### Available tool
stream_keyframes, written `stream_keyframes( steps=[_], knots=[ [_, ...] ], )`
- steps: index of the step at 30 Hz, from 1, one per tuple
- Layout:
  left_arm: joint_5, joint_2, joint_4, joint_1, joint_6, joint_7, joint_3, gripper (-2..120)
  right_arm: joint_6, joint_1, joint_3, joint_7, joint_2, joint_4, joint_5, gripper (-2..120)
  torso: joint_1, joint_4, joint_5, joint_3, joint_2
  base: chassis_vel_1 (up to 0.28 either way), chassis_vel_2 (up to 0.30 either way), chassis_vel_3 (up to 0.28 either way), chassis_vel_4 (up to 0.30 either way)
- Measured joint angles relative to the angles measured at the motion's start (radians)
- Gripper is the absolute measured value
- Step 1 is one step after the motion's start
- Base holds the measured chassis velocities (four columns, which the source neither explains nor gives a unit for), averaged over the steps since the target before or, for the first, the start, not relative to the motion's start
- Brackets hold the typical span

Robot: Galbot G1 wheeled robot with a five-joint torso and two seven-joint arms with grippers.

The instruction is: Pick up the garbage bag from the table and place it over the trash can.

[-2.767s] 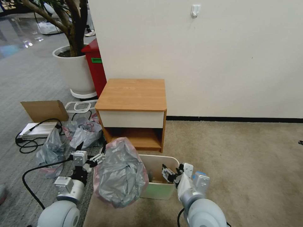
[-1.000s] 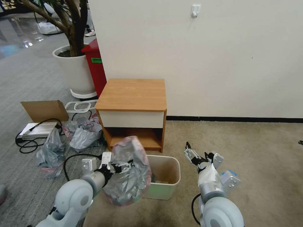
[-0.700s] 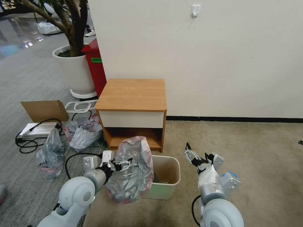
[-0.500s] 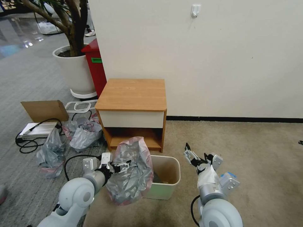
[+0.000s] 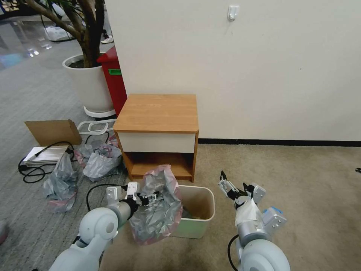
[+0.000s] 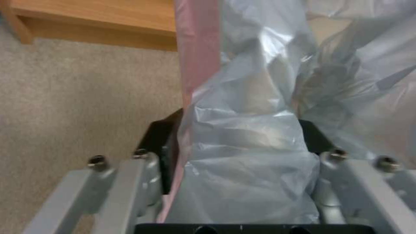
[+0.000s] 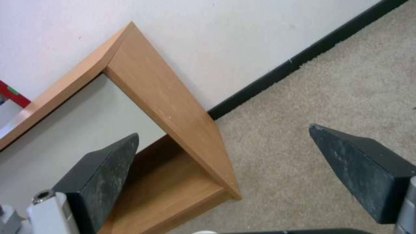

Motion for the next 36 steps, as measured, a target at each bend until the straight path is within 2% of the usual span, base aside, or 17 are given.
stream_keyframes(
  steps=[3,4,8,12,21,29,33,34,35,36],
  knots=[
    [0.015,-0.012,0.023,-0.005,-0.001,0.014,0.005,35,0.006,-0.003,0.000,-0.003,0.003,0.004,-0.007,100,0.000,0.0001,0.0000,0.000,0.000,0.000,0.000,0.000,0.000],
    [0.015,-0.012,0.023,-0.005,-0.001,0.014,0.005,35,0.006,-0.003,0.000,-0.003,0.003,0.004,-0.007,100,0.000,0.0001,0.0000,0.000,0.000,0.000,0.000,0.000,0.000],
    [0.024,-0.021,0.024,0.000,-0.004,0.016,0.006,18,0.010,-0.007,0.005,-0.004,0.003,0.006,-0.010,100,0.000,0.0002,0.0004,0.000,0.000,0.000,0.000,0.000,0.000],
    [0.038,-0.026,0.021,0.002,-0.003,0.015,0.005,9,0.011,-0.008,0.008,-0.006,0.002,0.007,-0.011,100,0.000,0.0002,0.0004,0.000,0.000,0.000,0.000,0.000,0.000],
    [0.062,-0.033,0.004,0.013,0.001,0.014,-0.003,7,0.007,-0.006,-0.004,-0.017,-0.002,0.008,-0.012,100,0.000,-0.0001,-0.0004,0.000,0.000,0.000,0.000,0.000,0.000],
    [0.123,-0.026,-0.096,0.044,0.002,0.043,-0.034,5,-0.006,0.007,-0.049,-0.057,-0.005,0.007,-0.037,100,0.000,-0.0001,-0.0003,0.000,0.000,0.000,0.000,0.000,0.000],
    [0.136,-0.019,-0.151,0.066,0.002,0.045,-0.054,5,-0.021,0.010,-0.071,-0.111,-0.012,0.006,-0.059,100,0.000,0.0000,0.0000,0.000,0.000,0.000,0.000,0.000,0.000],
    [0.138,-0.018,-0.172,0.076,0.002,0.043,-0.062,5,-0.031,0.005,-0.077,-0.157,-0.018,0.009,-0.066,100,0.000,0.0000,0.0000,0.000,0.000,0.000,0.000,0.000,0.000],
    [0.138,-0.018,-0.172,0.076,0.002,0.043,-0.062,5,-0.031,0.005,-0.077,-0.157,-0.018,0.009,-0.066,100,0.000,0.0000,0.0000,0.000,0.000,0.000,0.000,0.000,0.000],
    [0.141,-0.018,-0.191,0.085,0.002,0.040,-0.068,5,-0.047,-0.001,-0.081,-0.215,-0.025,0.018,-0.067,100,0.000,-0.0001,-0.0001,0.000,0.000,0.000,0.000,0.000,0.000]
  ],
)
